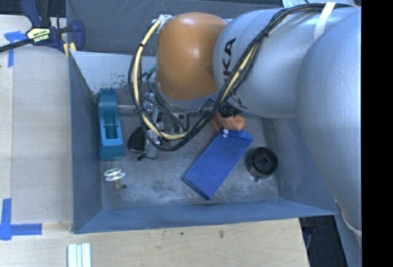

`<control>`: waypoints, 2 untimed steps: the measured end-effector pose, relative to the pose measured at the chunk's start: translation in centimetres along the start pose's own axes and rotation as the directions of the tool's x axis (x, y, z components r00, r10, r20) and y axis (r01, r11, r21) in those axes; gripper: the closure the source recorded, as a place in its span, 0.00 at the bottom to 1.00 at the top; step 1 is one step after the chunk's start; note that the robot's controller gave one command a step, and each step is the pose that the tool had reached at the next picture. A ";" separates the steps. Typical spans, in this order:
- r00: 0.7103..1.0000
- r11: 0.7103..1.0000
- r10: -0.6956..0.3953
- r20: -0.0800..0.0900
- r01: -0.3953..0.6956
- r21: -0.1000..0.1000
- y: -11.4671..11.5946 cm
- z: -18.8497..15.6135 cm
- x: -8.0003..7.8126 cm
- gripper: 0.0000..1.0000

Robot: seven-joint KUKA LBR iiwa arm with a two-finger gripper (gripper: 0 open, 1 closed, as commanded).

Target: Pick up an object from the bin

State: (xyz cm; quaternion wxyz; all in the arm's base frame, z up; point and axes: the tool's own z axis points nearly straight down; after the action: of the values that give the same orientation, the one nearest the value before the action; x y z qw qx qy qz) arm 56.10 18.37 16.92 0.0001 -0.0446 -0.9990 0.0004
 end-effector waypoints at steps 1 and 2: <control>0.996 0.996 -0.089 0.013 0.089 -0.005 -1.1 2.0 -0.3 0.00; 0.973 0.973 -0.231 0.005 0.231 -0.002 -2.9 7.4 -0.7 1.00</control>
Offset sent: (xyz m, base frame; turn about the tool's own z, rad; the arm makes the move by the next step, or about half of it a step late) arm 0.0037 -0.0299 -0.0744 -0.2338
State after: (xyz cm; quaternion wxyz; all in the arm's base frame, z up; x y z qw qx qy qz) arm 56.57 15.39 9.53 -0.0023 0.0716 -0.9974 -0.0009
